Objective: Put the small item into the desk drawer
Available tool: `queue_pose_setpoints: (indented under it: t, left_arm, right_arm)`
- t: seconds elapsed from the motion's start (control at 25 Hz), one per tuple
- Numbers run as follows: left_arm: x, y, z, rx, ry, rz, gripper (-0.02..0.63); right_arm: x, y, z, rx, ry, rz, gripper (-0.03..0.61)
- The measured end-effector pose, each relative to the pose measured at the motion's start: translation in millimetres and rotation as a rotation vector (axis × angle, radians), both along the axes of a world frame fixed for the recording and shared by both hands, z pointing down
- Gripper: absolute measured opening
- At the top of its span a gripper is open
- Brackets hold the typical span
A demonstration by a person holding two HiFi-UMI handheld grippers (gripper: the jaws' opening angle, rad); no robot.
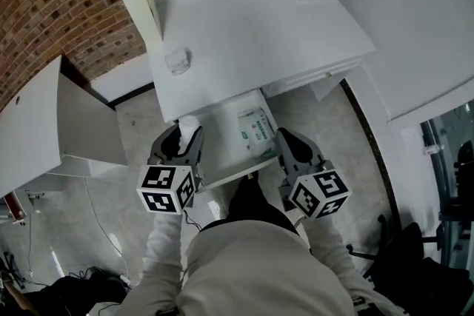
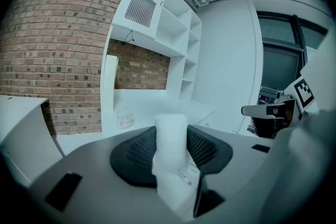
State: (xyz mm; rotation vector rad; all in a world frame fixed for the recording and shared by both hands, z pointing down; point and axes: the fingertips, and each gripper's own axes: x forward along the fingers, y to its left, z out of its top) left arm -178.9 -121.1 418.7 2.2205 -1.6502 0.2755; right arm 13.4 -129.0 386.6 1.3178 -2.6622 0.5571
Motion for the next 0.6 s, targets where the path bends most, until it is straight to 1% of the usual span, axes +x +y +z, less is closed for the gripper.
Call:
queue_pose_setpoints:
  t: [0.6]
  left_arm:
    - [4.8, -41.4, 5.0, -0.019, -0.021, -0.001, 0.184]
  right_arm:
    - [-2.2, -42.6, 7.6, -0.02, -0.009, -0.033, 0.028]
